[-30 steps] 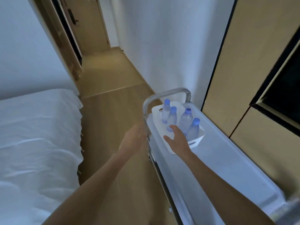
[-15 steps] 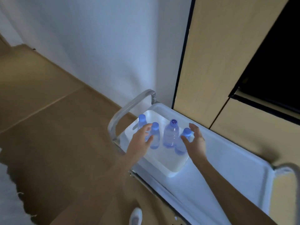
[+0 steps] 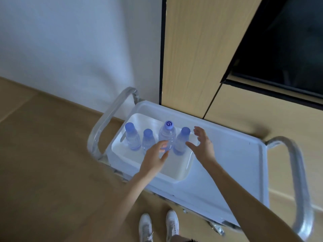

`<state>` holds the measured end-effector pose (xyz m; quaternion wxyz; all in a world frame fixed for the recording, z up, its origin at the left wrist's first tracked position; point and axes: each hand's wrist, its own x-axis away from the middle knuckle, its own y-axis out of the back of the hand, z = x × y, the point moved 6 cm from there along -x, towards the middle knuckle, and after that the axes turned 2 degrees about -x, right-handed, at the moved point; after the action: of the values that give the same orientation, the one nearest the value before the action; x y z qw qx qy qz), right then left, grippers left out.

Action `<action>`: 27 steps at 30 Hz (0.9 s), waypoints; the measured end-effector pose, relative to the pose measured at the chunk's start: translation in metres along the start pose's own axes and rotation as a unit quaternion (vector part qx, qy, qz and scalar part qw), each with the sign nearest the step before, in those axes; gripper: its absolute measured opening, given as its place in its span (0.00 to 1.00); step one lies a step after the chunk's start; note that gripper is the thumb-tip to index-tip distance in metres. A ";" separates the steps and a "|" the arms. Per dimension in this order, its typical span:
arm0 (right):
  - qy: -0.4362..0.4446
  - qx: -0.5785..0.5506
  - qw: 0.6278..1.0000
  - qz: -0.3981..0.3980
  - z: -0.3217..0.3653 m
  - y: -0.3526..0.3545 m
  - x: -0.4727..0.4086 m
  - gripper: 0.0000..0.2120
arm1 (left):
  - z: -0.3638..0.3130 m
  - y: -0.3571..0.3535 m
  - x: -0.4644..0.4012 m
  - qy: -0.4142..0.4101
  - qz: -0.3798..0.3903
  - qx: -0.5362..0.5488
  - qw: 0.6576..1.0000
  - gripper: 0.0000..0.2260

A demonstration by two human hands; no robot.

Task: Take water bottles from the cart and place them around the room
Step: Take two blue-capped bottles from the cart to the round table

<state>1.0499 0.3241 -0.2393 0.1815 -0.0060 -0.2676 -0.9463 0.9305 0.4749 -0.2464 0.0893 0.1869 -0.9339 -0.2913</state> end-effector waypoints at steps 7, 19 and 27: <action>-0.021 -0.003 0.998 0.053 -0.010 -0.017 -0.018 0.27 | 0.014 -0.004 0.008 0.015 -0.023 0.013 1.000 0.13; -0.078 0.025 0.995 0.060 -0.011 -0.030 -0.022 0.20 | 0.019 0.024 0.016 0.040 -0.068 -0.004 0.997 0.12; -0.095 0.017 0.995 0.003 -0.003 -0.021 0.002 0.16 | 0.020 0.053 0.014 0.019 -0.087 -0.016 0.996 0.13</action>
<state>1.0413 0.3387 -0.2524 0.1581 -0.0932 -0.2994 -0.9363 0.8962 0.5198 -0.2315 0.0842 0.2719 -0.9075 -0.3090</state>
